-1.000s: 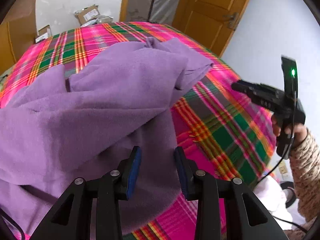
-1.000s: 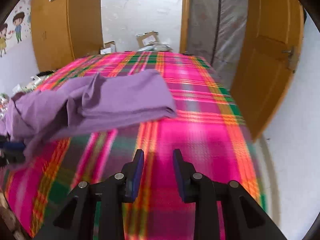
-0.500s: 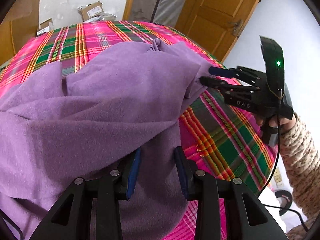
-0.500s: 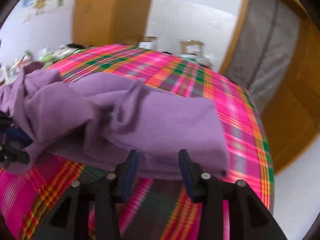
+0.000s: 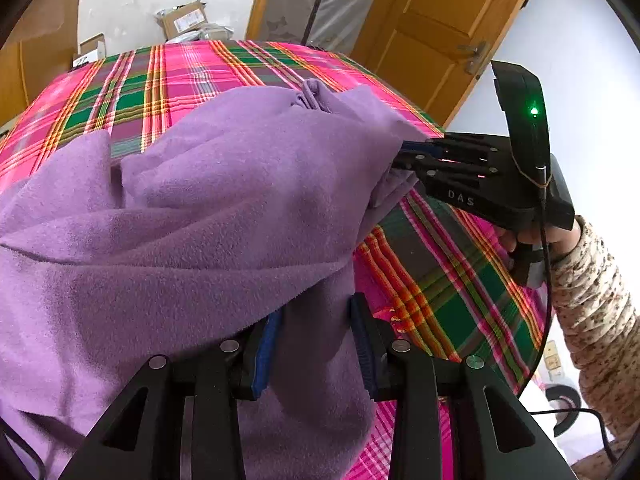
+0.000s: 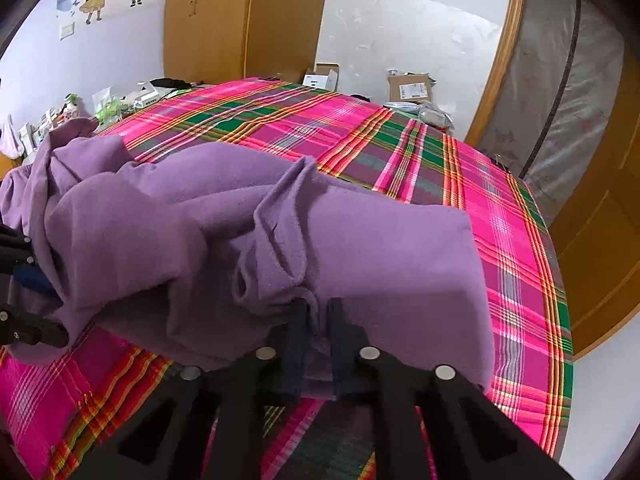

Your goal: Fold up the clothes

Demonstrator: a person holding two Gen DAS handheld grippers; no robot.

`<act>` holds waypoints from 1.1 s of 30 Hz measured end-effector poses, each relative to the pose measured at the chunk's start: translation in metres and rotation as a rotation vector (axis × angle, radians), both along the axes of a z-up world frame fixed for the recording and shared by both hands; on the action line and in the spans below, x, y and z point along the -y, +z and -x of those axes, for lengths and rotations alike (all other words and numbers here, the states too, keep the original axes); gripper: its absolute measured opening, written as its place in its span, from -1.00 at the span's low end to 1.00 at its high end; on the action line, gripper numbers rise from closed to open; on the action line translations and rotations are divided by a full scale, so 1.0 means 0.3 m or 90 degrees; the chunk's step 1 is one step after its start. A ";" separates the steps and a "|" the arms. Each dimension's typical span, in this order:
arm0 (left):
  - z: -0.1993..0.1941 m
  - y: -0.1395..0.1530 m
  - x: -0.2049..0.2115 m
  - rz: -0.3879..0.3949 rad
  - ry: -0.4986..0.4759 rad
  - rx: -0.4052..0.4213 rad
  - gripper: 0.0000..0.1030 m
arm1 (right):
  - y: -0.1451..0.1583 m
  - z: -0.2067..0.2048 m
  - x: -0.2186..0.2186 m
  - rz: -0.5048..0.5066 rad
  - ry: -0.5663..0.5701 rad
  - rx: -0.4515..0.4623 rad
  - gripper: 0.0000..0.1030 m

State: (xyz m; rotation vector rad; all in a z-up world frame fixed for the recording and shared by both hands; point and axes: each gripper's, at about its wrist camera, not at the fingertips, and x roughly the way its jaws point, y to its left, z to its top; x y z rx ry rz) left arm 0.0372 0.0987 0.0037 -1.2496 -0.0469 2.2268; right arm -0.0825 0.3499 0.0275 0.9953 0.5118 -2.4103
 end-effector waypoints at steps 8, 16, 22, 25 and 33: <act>0.012 -0.002 0.015 -0.005 0.004 -0.005 -0.80 | 0.073 0.070 -0.131 0.055 -0.129 -0.047 -0.85; 0.017 0.007 0.041 -0.040 -0.004 -0.002 -0.83 | 0.117 0.107 -0.297 0.106 -0.256 -0.062 -0.85; 0.016 -0.001 0.050 -0.044 -0.005 -0.004 -0.83 | 0.114 0.137 -0.397 0.127 -0.347 -0.054 -0.82; 0.018 -0.006 0.046 -0.046 -0.006 0.000 -0.83 | 0.112 0.130 -0.422 0.122 -0.387 -0.055 -0.80; 0.016 -0.017 0.024 -0.038 -0.008 0.008 -0.78 | 0.154 0.040 -0.381 0.085 -0.370 -0.099 -0.58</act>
